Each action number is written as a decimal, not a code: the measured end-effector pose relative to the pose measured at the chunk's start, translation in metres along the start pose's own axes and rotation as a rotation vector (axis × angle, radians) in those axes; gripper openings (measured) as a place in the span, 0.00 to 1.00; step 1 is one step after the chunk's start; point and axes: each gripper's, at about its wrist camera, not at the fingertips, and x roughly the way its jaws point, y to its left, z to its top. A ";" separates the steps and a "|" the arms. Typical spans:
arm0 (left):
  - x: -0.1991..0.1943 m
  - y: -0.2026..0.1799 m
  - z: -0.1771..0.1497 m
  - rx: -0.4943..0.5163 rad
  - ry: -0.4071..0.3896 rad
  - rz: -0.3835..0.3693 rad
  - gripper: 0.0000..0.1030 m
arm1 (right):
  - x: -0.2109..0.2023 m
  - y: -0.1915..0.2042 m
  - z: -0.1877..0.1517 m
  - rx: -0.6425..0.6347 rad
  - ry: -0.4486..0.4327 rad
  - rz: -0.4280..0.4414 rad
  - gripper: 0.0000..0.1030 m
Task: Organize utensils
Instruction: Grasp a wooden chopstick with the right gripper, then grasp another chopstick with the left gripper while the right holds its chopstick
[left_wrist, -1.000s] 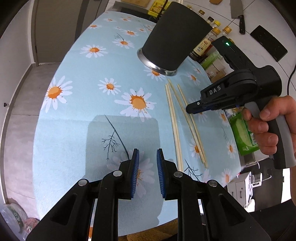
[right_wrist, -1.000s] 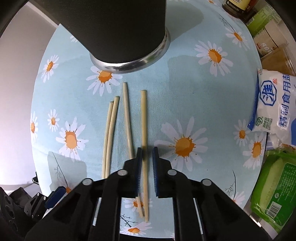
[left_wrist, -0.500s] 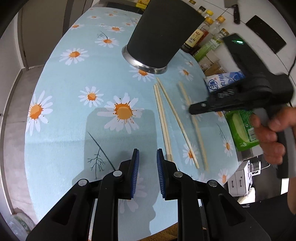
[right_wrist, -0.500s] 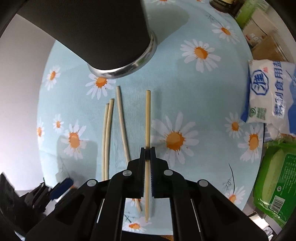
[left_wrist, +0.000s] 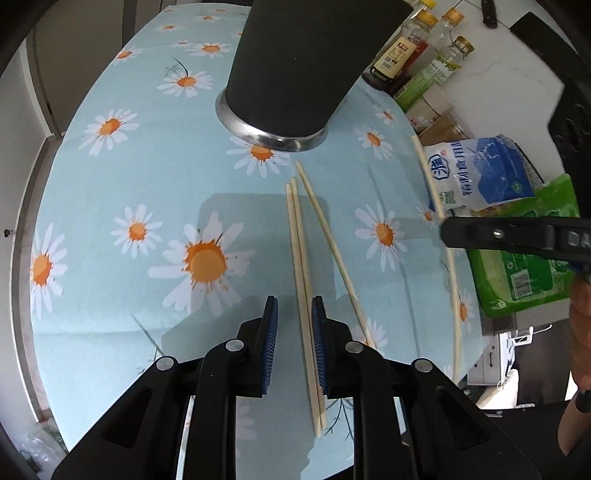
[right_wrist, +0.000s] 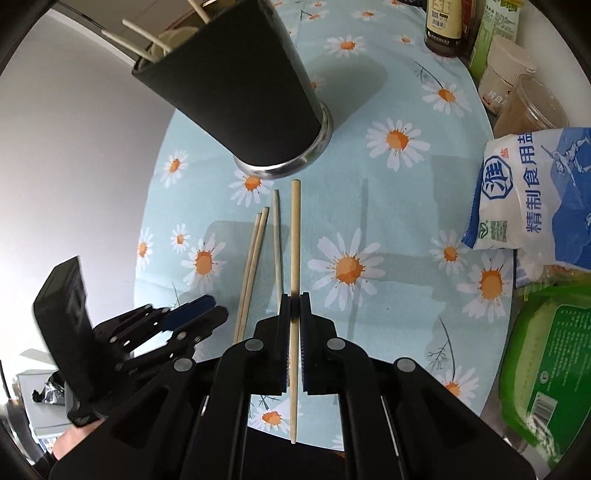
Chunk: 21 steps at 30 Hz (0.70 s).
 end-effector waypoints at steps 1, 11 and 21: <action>0.002 -0.002 0.002 0.001 0.003 0.008 0.15 | -0.001 -0.003 0.002 -0.001 -0.003 0.013 0.05; 0.020 -0.011 0.015 -0.031 0.045 0.093 0.15 | 0.000 -0.019 0.006 -0.029 0.017 0.110 0.05; 0.027 -0.022 0.022 -0.008 0.076 0.193 0.14 | 0.004 -0.028 0.012 -0.056 0.037 0.158 0.05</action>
